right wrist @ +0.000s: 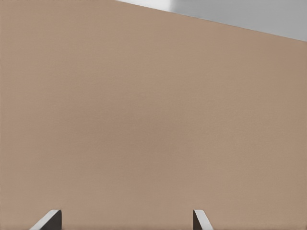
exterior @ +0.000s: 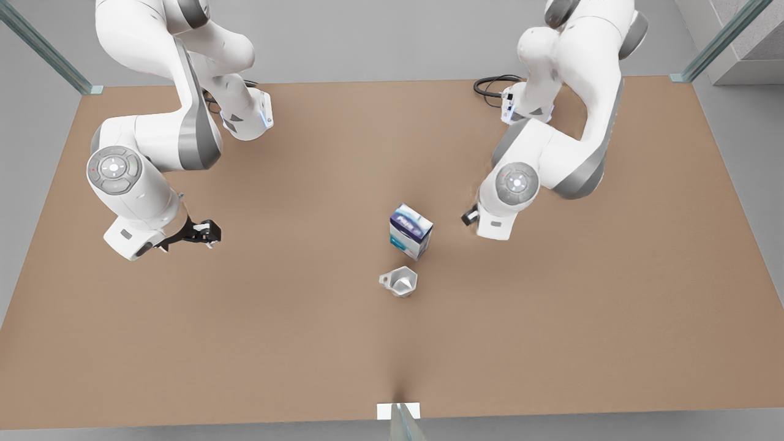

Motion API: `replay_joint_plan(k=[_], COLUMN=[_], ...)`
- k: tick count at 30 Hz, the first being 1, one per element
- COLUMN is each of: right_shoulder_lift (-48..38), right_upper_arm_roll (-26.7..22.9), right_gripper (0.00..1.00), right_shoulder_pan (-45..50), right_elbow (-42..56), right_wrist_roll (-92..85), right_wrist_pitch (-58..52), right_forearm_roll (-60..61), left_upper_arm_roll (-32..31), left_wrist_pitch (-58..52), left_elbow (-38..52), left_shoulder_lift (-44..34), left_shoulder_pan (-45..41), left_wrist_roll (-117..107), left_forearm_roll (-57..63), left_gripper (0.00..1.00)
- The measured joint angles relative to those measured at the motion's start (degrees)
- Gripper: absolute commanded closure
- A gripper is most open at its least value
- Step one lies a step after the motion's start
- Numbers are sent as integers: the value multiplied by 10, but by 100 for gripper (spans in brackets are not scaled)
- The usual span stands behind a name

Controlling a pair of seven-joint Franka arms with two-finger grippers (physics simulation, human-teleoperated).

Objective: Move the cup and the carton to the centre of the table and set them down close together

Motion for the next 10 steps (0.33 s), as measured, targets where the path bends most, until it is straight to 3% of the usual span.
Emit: replay_joint_plan(k=[2,6,10], right_shoulder_lift=[-1,0,0], right_upper_arm_roll=[0,0,0], right_gripper=[0,0,0], right_shoulder_pan=[0,0,0], right_elbow=[0,0,0], right_wrist_roll=[0,1,1], right_wrist_pitch=[0,1,1], right_forearm_roll=[0,0,0], left_upper_arm_roll=[89,124,125], left_wrist_pitch=[-1,42,38], left_elbow=[7,-47,-55], left_shoulder_lift=[-12,-160,-200], left_shoulder_pan=[12,29,37], left_wrist_roll=[351,376,373], left_forearm_roll=[-8,-39,-51], left_gripper=[0,0,0])
